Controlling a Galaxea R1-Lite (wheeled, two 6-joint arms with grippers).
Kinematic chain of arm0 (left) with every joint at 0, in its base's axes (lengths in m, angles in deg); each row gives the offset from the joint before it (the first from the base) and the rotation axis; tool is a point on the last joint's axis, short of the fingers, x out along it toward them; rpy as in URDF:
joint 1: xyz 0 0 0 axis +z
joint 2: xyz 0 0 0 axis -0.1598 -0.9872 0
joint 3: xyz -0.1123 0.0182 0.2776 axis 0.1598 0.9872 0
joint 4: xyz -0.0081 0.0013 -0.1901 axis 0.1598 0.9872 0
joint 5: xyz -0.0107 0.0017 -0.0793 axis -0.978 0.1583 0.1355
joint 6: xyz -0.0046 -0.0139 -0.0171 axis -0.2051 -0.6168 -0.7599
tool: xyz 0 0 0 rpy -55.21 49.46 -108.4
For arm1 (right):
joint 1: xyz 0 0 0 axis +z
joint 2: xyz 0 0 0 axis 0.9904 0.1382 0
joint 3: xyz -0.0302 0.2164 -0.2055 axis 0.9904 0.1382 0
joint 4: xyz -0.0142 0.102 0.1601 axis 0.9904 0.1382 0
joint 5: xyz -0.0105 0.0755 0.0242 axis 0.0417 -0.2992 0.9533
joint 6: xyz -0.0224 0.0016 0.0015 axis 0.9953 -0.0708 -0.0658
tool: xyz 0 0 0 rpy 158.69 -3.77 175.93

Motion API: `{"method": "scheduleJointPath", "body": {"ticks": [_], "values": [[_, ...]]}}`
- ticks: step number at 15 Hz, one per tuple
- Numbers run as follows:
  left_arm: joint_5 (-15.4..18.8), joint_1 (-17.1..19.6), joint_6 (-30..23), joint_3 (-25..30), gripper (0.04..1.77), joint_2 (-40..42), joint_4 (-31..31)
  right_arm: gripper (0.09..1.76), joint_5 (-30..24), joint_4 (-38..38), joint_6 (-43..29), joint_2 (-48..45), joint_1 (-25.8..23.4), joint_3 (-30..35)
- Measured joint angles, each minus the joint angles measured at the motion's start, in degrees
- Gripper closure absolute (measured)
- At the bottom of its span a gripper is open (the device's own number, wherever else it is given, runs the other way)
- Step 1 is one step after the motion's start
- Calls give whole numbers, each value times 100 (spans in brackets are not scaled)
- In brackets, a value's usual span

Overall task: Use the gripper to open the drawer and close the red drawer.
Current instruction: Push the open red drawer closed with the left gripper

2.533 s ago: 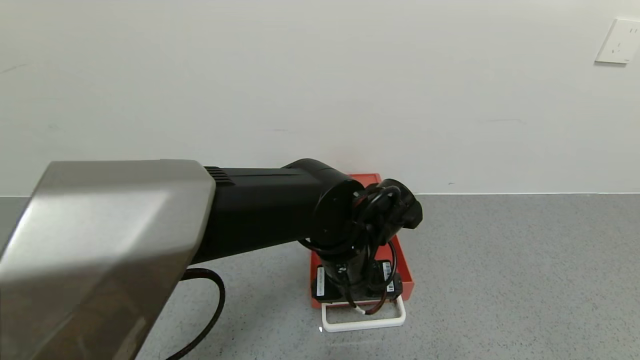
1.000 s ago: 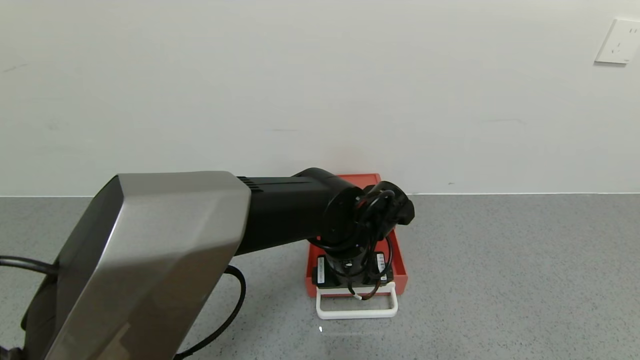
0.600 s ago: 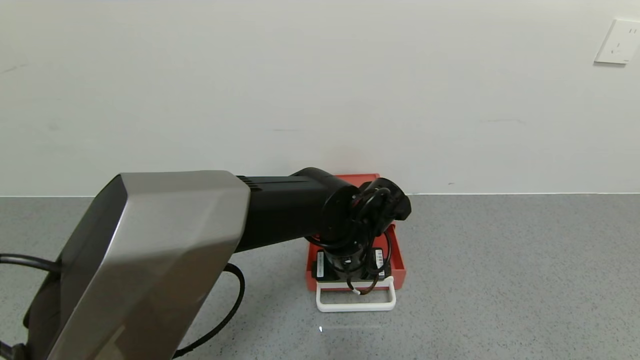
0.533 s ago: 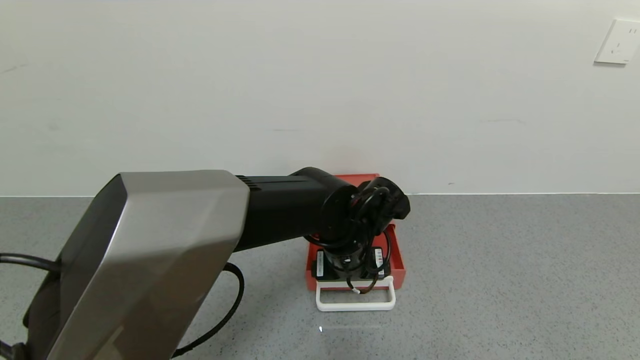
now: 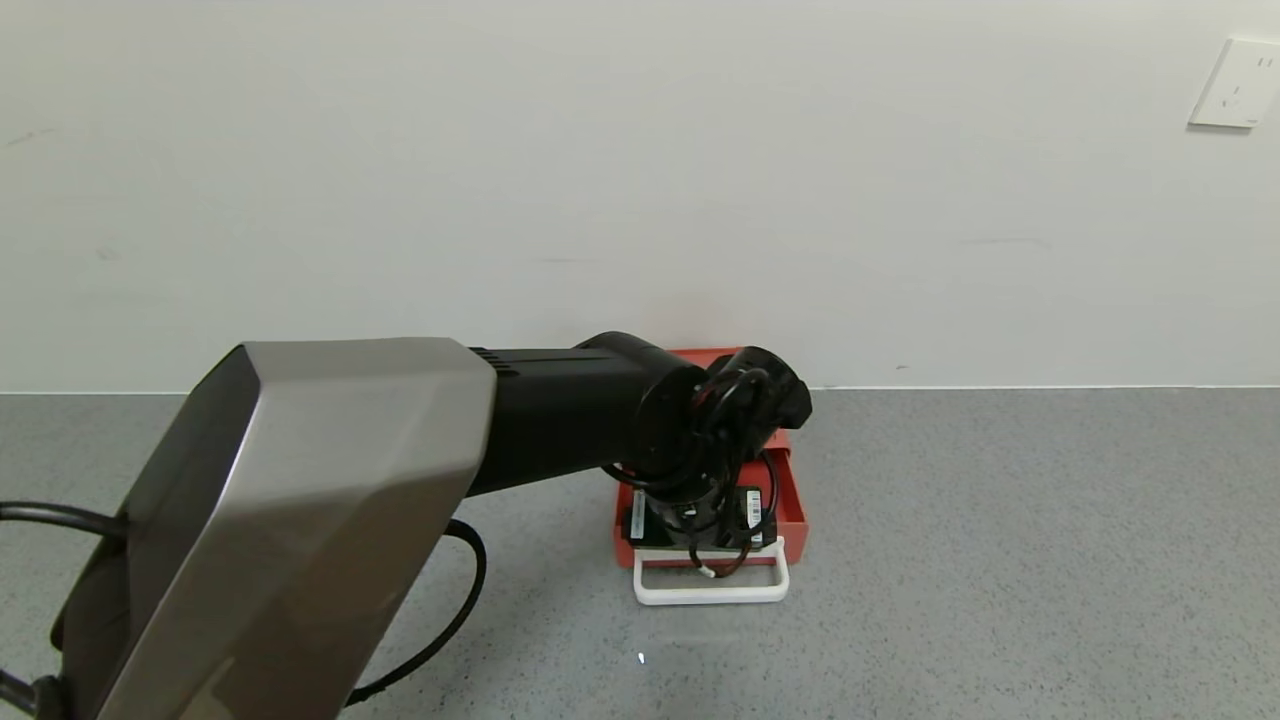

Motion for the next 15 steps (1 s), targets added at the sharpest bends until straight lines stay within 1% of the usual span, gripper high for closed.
{"method": "scheduleJointPath", "body": {"ticks": [3, 7, 9, 15], "values": [[-168, 0, 172, -2, 6, -44, -174, 14, 0, 0, 0, 0, 0, 0], [-201, 52, 343, -2, 6, -108, -356, 14, -2, 0, 0, 0, 0, 0], [-315, 99, 386, -2, 6, -138, -499, 14, -2, 0, 0, 0, 0, 0], [-363, 140, 601, -6, 6, -155, -745, 14, -2, 0, 0, 0, 0, 0]]}}
